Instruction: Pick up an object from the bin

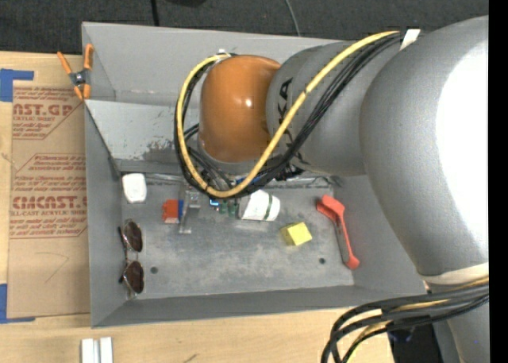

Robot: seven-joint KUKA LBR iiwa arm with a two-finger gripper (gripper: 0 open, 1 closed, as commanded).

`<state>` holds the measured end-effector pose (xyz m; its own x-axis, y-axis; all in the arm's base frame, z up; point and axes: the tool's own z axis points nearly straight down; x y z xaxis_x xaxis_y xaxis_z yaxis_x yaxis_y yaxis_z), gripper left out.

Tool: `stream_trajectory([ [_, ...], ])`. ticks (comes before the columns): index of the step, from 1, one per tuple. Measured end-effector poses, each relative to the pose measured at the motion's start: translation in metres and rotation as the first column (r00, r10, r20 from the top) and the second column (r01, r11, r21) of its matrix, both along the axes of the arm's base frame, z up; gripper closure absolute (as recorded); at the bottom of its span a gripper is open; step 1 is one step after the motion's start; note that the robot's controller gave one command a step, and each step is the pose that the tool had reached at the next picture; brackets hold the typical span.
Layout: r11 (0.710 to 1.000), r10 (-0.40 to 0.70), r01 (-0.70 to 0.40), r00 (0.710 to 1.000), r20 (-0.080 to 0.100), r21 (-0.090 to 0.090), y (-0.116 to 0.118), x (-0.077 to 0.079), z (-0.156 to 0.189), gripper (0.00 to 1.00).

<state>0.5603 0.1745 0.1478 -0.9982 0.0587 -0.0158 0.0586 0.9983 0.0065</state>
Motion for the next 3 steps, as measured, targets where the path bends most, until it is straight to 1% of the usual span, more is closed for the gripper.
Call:
stream_trajectory([
  [1, 1.000, -0.006, 0.006, 1.000, -0.001, 0.001, -0.002, -0.010, -0.013, 1.00],
  [2, 1.000, -0.018, 0.017, 1.000, -0.016, -0.003, -0.001, -0.012, 0.008, 1.00],
  [3, 1.000, -0.016, 0.016, 1.000, 0.003, 0.003, 0.002, -0.005, 0.058, 1.00],
])
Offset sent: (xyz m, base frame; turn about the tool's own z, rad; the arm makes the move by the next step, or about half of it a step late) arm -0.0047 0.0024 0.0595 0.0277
